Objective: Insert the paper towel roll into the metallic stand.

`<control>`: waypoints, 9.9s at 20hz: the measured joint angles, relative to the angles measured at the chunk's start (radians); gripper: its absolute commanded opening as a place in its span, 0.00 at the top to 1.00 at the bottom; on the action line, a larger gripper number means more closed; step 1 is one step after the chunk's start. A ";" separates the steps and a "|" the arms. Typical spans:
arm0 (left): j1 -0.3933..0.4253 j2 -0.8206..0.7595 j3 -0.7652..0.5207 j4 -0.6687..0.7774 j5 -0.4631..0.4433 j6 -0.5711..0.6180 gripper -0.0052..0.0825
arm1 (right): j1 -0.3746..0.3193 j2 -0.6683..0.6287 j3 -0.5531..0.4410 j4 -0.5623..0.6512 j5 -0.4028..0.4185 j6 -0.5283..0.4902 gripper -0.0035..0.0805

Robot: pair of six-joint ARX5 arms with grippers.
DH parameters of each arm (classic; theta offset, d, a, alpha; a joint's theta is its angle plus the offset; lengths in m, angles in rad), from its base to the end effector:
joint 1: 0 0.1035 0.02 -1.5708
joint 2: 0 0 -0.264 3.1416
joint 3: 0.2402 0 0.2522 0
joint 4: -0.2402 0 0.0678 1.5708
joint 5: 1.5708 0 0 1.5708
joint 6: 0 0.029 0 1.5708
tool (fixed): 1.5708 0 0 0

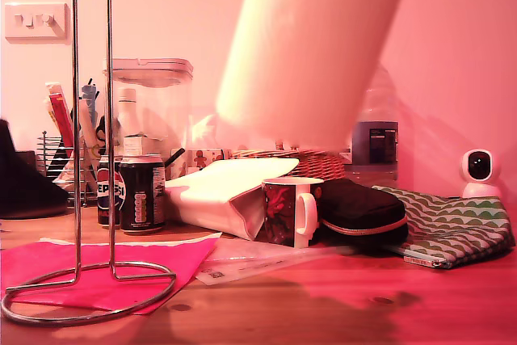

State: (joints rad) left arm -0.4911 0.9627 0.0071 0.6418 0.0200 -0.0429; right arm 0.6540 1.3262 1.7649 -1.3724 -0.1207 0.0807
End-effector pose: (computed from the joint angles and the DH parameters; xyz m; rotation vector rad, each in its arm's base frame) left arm 0.1334 -0.0720 0.1249 0.0324 0.3192 -0.5000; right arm 0.1644 0.1304 0.4404 -0.1806 0.9489 0.6777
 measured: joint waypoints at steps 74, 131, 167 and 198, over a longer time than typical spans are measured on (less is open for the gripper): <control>-0.206 0.506 0.270 0.024 0.364 0.343 0.97 | 0.170 0.284 0.449 -0.021 -0.013 0.069 0.97; -0.190 -0.365 0.348 -0.772 0.240 0.041 0.96 | 0.172 0.370 0.445 -0.013 0.130 0.041 0.70; -0.136 -0.515 0.348 -0.776 0.127 0.039 0.96 | 0.164 0.073 0.077 0.410 0.446 -0.060 0.97; 0.225 -0.536 0.297 -0.613 0.113 -0.005 0.96 | -0.558 -0.890 -1.257 1.146 0.104 -0.210 0.97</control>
State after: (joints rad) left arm -0.2665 0.4267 0.3042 0.0292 0.1333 -0.0483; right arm 0.0959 0.4358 0.5083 -0.2260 -0.0170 -0.1291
